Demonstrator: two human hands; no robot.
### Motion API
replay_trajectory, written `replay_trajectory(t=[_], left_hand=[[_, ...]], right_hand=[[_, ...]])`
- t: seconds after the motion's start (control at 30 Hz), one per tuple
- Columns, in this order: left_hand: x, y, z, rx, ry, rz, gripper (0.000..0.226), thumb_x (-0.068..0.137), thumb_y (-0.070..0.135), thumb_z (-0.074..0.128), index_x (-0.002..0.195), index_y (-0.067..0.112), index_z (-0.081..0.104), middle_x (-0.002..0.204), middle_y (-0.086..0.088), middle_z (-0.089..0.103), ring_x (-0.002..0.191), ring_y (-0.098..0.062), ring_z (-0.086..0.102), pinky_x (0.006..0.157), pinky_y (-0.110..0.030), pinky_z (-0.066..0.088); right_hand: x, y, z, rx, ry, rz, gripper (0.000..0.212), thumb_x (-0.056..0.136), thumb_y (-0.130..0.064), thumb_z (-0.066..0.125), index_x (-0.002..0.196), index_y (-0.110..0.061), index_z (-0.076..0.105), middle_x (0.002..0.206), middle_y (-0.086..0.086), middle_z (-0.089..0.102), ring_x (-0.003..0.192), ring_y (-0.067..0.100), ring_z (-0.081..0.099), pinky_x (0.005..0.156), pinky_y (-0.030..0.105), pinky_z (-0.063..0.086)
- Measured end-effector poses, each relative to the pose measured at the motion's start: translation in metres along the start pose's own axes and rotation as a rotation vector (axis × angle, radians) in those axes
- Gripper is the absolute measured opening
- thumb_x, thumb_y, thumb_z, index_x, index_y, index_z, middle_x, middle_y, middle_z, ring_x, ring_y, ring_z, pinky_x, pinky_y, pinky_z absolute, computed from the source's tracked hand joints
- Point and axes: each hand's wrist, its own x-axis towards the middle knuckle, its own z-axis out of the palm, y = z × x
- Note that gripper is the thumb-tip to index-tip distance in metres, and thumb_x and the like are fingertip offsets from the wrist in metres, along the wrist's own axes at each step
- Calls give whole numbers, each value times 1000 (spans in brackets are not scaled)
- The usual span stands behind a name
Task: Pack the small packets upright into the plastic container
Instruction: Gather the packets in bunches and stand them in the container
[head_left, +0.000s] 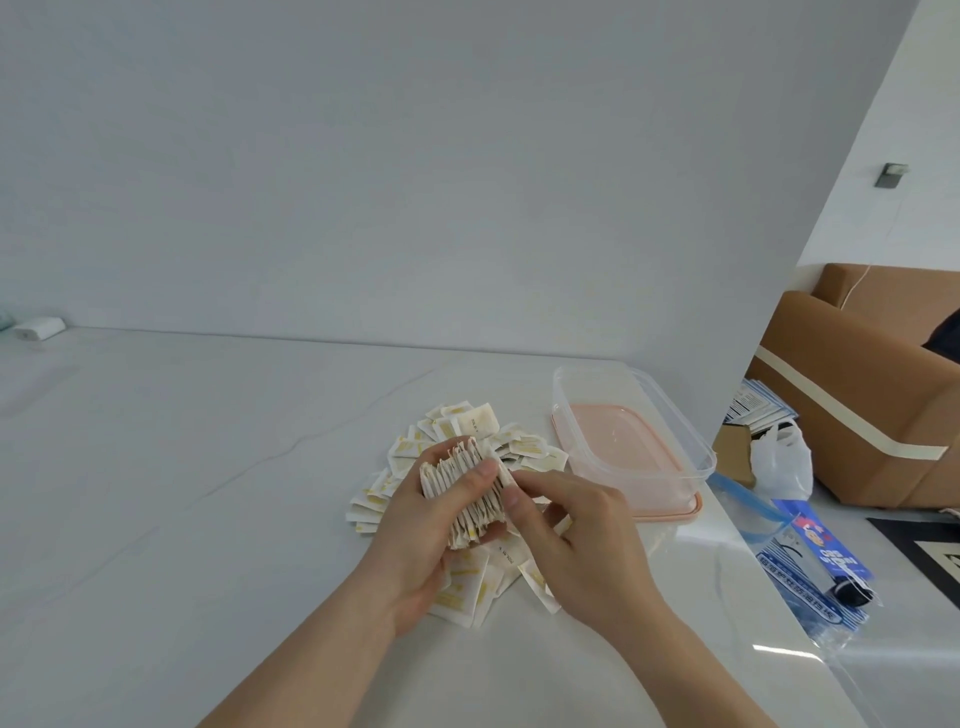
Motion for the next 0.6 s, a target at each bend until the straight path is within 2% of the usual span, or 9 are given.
replay_trajectory(t=[0.1,0.13,0.2,0.23,0.33,0.47,0.53,0.6], left_hand=[[-1,0,2,14,-11,-2,52,76,29,83,126,28,67,117,-14,75,102,-29,75,90,-48,60],[-1,0,2,26,-21,-13,51,77,29,83,126,28,68,119,-15,75,105,-30,74,93,-50,59],[-2,1,3,29,-35,-52,49,81,30,81,128,21,68,123,-17,73,112,-34,71,98,-56,56],[-3,1,3,19,-45,-77,49,84,31,79,129,16,67,124,-20,72,114,-36,70,99,-57,56],[-6,3,5,-17,-85,-167,46,92,35,72,127,6,68,123,-20,73,113,-32,71,92,-47,60],[-6,2,5,-58,-120,-206,42,94,32,69,127,5,70,126,-18,72,118,-33,70,102,-50,55],[-6,4,4,-78,-114,-196,42,93,29,70,127,3,70,126,-21,71,112,-32,72,90,-42,62],[-6,7,3,-97,-110,-196,42,93,28,70,126,2,70,124,-24,71,97,-28,76,72,-33,62]], right_hand=[[1,3,1,58,30,103,12,98,-34,66,95,-36,77,78,-17,73,56,15,60,62,40,53],[2,4,1,82,41,121,12,98,-34,67,92,-36,77,75,-13,73,56,20,59,62,45,52],[2,5,0,111,57,135,11,97,-35,68,88,-36,76,71,-8,72,56,29,57,59,49,51],[2,4,-1,117,61,137,11,96,-35,69,87,-35,75,72,-9,72,55,27,56,58,49,51],[1,0,1,136,66,129,6,93,-39,72,88,-35,72,79,-14,70,49,11,54,57,41,50],[0,-1,3,135,52,96,17,92,-55,65,94,-39,72,86,-13,69,55,8,58,58,32,50],[0,0,0,109,-1,43,18,95,-55,65,106,-42,72,96,-14,69,66,13,63,64,30,52],[-1,2,-4,41,-69,-23,33,87,-48,70,120,-45,69,102,-15,65,71,15,64,67,26,52]])
